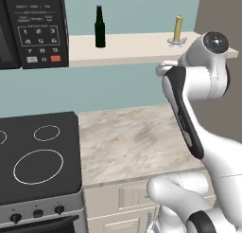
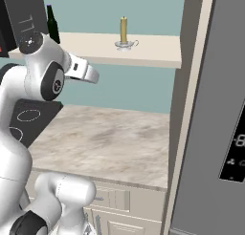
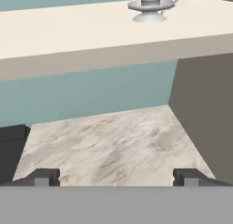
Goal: Get the candle and the beer from the cabinet and move them to the dining counter.
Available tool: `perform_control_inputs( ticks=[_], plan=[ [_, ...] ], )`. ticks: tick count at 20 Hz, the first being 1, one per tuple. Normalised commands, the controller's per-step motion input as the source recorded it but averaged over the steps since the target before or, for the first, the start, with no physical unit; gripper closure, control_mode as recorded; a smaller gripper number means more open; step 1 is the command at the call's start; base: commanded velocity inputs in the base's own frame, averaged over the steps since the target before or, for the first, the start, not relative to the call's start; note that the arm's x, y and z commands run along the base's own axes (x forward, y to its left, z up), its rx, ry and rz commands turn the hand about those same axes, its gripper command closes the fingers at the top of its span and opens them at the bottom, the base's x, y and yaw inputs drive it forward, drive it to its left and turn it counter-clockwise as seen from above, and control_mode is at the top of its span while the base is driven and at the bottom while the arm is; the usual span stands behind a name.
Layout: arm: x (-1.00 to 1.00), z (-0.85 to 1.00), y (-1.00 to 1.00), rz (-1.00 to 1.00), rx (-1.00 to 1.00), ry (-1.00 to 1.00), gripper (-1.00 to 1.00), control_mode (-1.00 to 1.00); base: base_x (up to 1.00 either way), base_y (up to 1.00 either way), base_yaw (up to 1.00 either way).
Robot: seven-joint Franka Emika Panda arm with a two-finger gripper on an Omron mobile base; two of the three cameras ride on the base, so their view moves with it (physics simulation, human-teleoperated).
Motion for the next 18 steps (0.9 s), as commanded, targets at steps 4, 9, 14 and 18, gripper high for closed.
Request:
perform_control_inputs(
  ticks=[4, 9, 14, 18],
  plan=[
    [-0.19, 0.45, -0.13, 0.03, 0.0, -0.29, -1.0, -1.0, 0.0, 0.0, 0.0],
    [-0.09, 0.53, -0.14, 0.0, -0.01, -0.2, -1.0, -1.0, 0.0, 0.0, 0.0],
    [0.0, 0.6, -0.09, -0.06, -0.04, -0.02, -1.0, -1.0, 0.0, 0.0, 0.0],
    [0.07, 0.55, -0.13, -0.08, -0.04, 0.13, -1.0, -1.0, 0.0, 0.0, 0.0]
  ],
)
